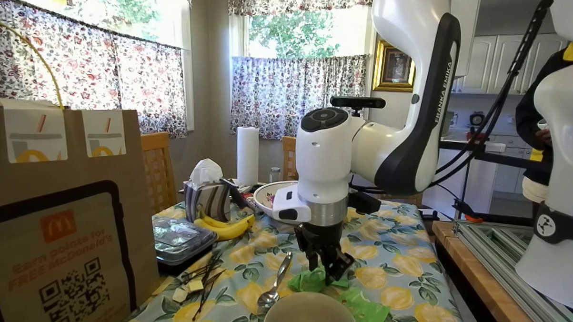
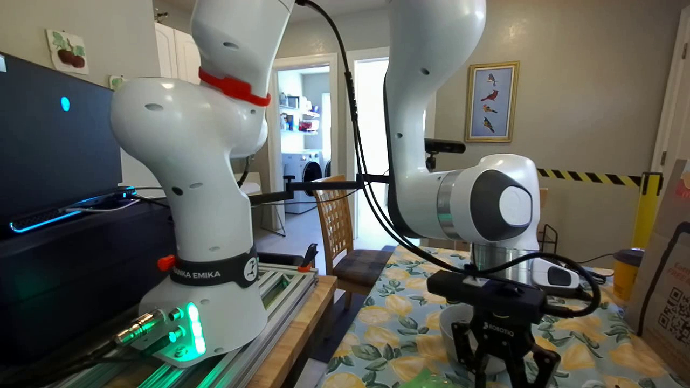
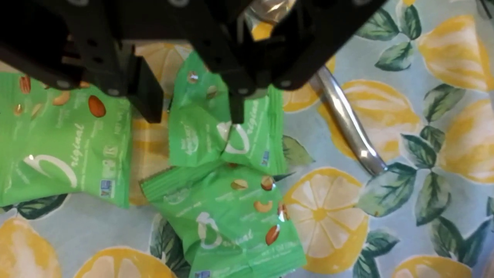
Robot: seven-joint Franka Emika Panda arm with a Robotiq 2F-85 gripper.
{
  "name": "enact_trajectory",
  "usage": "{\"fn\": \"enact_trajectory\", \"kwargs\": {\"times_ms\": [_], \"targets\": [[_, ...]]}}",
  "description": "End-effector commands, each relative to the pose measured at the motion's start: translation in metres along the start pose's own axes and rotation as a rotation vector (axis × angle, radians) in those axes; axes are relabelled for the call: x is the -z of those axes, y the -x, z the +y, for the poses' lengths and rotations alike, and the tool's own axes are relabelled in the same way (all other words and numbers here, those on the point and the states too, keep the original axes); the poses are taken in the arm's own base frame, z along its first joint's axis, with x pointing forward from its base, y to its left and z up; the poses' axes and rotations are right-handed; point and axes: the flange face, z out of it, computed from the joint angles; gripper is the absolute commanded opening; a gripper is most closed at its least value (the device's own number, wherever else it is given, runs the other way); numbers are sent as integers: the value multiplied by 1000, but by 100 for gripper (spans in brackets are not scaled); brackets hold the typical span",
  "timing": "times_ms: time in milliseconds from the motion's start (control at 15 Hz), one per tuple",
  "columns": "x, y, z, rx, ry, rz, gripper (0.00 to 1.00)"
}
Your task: Put one green sachet on the silver spoon then use the spoon to place the sachet in the grey bowl.
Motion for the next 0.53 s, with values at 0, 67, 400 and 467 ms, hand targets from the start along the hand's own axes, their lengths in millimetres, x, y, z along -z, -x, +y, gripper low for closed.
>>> {"fn": "enact_trajectory", "kwargs": {"times_ms": [0,67,400,467], "targets": [[-12,-7,2,0,1,-24,18],[-13,-7,2,2,-1,-27,11],[-10,-6,3,-4,6,-31,0],[-3,-4,3,-13,25,-29,0]]}}
